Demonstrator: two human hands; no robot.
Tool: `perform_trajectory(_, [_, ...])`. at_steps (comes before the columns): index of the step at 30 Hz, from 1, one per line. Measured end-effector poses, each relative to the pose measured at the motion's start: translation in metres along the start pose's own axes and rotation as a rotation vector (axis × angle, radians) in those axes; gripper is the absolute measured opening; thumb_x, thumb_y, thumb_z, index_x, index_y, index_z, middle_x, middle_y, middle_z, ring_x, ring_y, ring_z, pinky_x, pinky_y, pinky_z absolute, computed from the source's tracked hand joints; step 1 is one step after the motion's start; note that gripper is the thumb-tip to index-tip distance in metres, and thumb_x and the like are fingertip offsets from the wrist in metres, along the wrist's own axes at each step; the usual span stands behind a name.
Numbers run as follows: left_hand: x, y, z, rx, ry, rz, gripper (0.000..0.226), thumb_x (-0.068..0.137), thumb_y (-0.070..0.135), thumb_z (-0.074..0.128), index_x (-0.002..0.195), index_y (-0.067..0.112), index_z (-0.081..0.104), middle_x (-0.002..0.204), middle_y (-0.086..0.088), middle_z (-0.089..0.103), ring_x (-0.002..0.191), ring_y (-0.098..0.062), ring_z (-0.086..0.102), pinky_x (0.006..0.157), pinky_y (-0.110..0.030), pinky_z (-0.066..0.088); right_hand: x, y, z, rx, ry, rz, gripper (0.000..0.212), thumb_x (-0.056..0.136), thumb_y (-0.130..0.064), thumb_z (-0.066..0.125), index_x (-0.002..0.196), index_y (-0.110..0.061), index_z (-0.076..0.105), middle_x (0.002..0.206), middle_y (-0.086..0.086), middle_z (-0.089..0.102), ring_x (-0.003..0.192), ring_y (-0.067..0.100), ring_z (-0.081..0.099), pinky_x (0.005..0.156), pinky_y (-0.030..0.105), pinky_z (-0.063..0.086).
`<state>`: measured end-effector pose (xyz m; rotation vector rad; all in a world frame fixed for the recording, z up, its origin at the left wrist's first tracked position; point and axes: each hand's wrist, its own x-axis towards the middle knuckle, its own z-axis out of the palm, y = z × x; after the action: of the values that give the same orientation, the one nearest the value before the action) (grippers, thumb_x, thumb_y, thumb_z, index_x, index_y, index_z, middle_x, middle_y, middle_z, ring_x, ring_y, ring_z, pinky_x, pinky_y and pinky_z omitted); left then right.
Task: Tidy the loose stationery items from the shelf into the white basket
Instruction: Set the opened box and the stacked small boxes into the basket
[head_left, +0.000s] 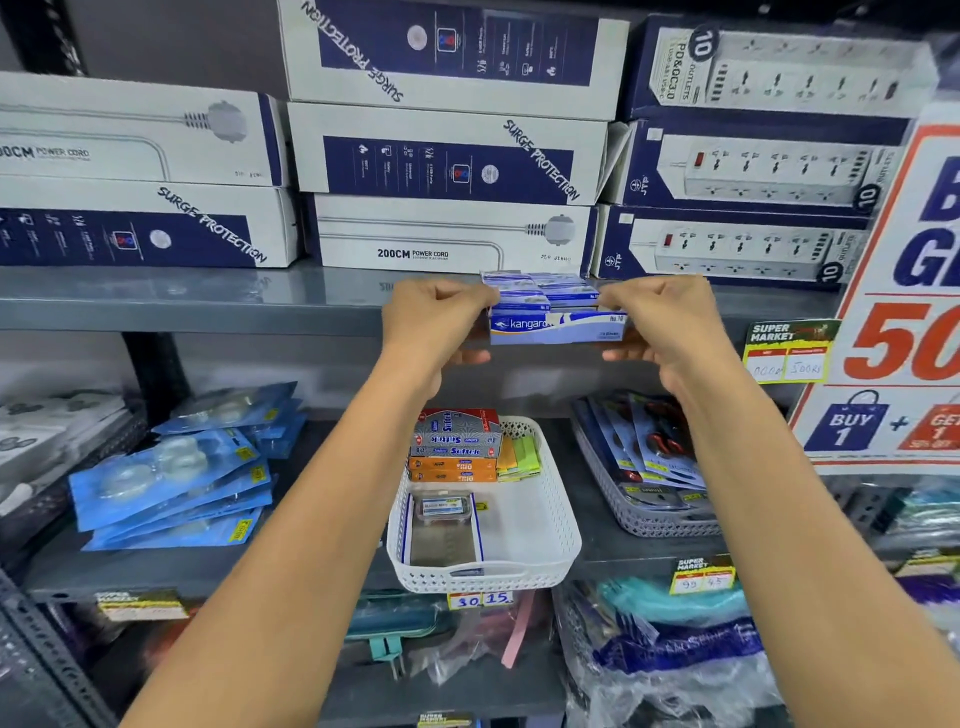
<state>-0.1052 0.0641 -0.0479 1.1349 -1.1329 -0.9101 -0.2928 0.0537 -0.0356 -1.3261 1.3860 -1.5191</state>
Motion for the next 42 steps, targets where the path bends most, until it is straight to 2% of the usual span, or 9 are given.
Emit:
perform_trajectory(9, [-0.045,-0.008,-0.014,-0.169,-0.009,0.059,0.012,0.084,0.007,0.071,0.073,0.011,0.073,0.071,-0.002,0.075,0.060,-0.012,0.070,0.050,-0.018,0.052,-0.051,0.006,-0.005,0.084,0.029,-0.043,0.013,0.084,-0.011,0.066,0.072,-0.009,0.071,0.061,0.004,0.071,0.046,0.012,0.064,0.043,0.022,0.053])
perform_trajectory(14, [-0.058,-0.022,-0.020,-0.223,-0.023,0.025,0.007,0.082,0.009,0.072,0.076,0.011,0.075,0.081,-0.012,0.075,0.070,-0.019,0.070,0.063,-0.028,0.059,-0.068,0.017,-0.007,0.102,0.042,-0.011,0.012,0.083,-0.005,0.064,0.075,-0.007,0.072,0.062,0.005,0.071,0.045,0.010,0.064,0.040,0.020,0.052])
perform_trajectory(17, [-0.063,-0.040,-0.023,-0.254,-0.026,-0.016,0.006,0.082,0.008,0.072,0.085,0.009,0.076,0.085,-0.013,0.076,0.076,-0.024,0.071,0.068,-0.033,0.059,-0.077,0.029,-0.003,0.099,0.005,-0.026,0.014,0.086,-0.002,0.059,0.083,-0.001,0.073,0.062,0.011,0.067,0.034,0.008,0.056,0.032,0.014,0.040])
perform_trajectory(21, [-0.063,-0.070,-0.024,-0.303,-0.024,-0.125,0.011,0.079,0.003,0.073,0.086,0.010,0.078,0.087,-0.019,0.074,0.085,-0.036,0.069,0.082,-0.049,0.056,-0.075,0.053,0.000,0.079,0.006,-0.028,0.020,0.085,0.005,0.056,0.080,-0.005,0.072,0.054,-0.005,0.068,0.039,0.000,0.057,0.036,0.013,0.042])
perform_trajectory(25, [-0.059,-0.101,-0.022,-0.238,-0.072,-0.223,0.020,0.079,0.000,0.072,0.094,0.011,0.073,0.070,-0.003,0.074,0.060,-0.011,0.064,0.068,-0.030,0.057,-0.061,0.093,0.003,-0.006,-0.013,0.003,0.024,0.083,0.005,0.058,0.084,-0.013,0.075,0.054,-0.016,0.068,0.048,-0.007,0.058,0.047,0.011,0.044])
perform_trajectory(31, [-0.045,-0.145,-0.013,-0.135,-0.081,-0.366,0.032,0.077,-0.005,0.073,0.106,0.008,0.066,0.082,0.003,0.073,0.068,-0.007,0.066,0.061,-0.025,0.054,-0.038,0.156,0.013,-0.028,-0.047,0.083,0.023,0.084,0.008,0.059,0.096,-0.006,0.073,0.059,-0.018,0.070,0.055,-0.010,0.062,0.056,0.005,0.048])
perform_trajectory(34, [-0.035,-0.162,-0.008,-0.086,-0.119,-0.451,0.045,0.079,-0.007,0.071,0.119,0.010,0.057,0.089,0.004,0.068,0.072,-0.007,0.064,0.054,-0.020,0.053,-0.028,0.181,0.015,-0.084,-0.061,0.125,0.022,0.086,0.007,0.059,0.096,-0.006,0.073,0.074,-0.005,0.072,0.057,-0.009,0.063,0.054,0.004,0.047])
perform_trajectory(37, [-0.026,-0.180,-0.002,-0.027,-0.148,-0.521,0.046,0.083,-0.010,0.067,0.124,0.005,0.054,0.095,0.003,0.060,0.070,-0.005,0.059,0.049,-0.015,0.051,-0.018,0.204,0.016,-0.168,-0.075,0.142,0.021,0.084,0.006,0.061,0.098,-0.005,0.073,0.086,0.005,0.073,0.068,0.000,0.066,0.060,0.008,0.051])
perform_trajectory(42, [-0.008,-0.207,0.006,0.021,-0.164,-0.613,0.050,0.083,-0.014,0.064,0.127,0.006,0.053,0.105,-0.001,0.063,0.076,-0.008,0.059,0.060,-0.020,0.055,-0.001,0.240,0.022,-0.381,-0.122,0.215,0.022,0.080,-0.002,0.065,0.098,-0.011,0.074,0.093,0.005,0.074,0.090,0.018,0.069,0.086,0.034,0.055])
